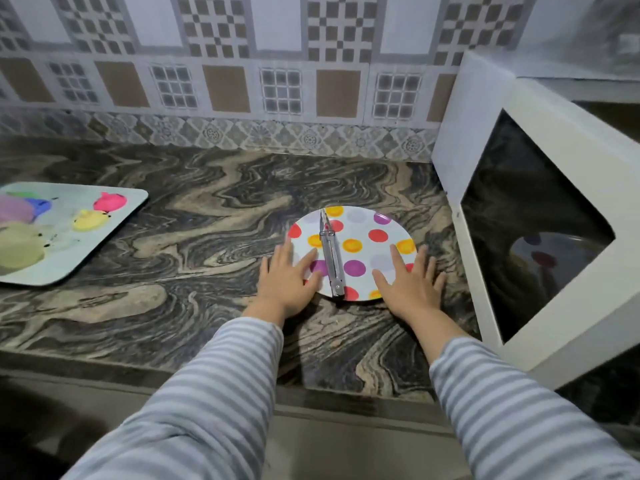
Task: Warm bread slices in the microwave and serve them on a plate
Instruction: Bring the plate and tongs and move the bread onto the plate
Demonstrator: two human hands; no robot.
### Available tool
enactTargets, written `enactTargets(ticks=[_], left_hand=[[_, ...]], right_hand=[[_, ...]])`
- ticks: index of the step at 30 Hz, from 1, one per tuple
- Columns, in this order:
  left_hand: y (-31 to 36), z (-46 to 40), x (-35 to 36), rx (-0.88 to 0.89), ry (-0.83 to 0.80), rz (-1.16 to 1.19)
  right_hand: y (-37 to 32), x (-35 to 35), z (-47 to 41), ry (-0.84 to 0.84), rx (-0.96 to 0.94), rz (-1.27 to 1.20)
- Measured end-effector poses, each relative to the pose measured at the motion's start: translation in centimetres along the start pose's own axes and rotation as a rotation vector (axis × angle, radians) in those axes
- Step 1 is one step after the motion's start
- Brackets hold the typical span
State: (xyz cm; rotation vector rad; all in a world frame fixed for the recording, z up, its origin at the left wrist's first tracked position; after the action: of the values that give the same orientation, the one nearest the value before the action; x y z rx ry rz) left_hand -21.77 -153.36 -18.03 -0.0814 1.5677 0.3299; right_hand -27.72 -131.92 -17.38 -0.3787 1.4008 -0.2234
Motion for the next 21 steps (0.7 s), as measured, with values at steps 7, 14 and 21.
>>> enactTargets(ticks=[7, 14, 21], left_hand=[[-0.2, -0.1, 0.4, -0.049, 0.034, 0.027], [-0.2, 0.3, 0.1, -0.027, -0.009, 0.118], [-0.2, 3.2, -1.0, -0.132, 0.075, 0.652]], right_hand=[[0.6, 0.8, -0.8, 0.081, 0.007, -0.027], [1.1, 0.3, -1.2, 0.037, 0.017, -0.148], [0.2, -0.1, 1.6, 0.042, 0.013, -0.629]])
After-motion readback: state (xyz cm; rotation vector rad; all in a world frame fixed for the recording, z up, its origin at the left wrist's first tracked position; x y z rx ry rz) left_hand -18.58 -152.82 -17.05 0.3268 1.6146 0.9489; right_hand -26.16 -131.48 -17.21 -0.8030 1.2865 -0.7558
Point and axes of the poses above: each hand's wrist, its own z-axis away from the middle knuckle, its own x-axis out of the palm, y = z × x, the point moved 4 cm from there along -z, towards the middle knuckle, and after that the axes turned 8 degrees about -z, right-handed, at the moved point
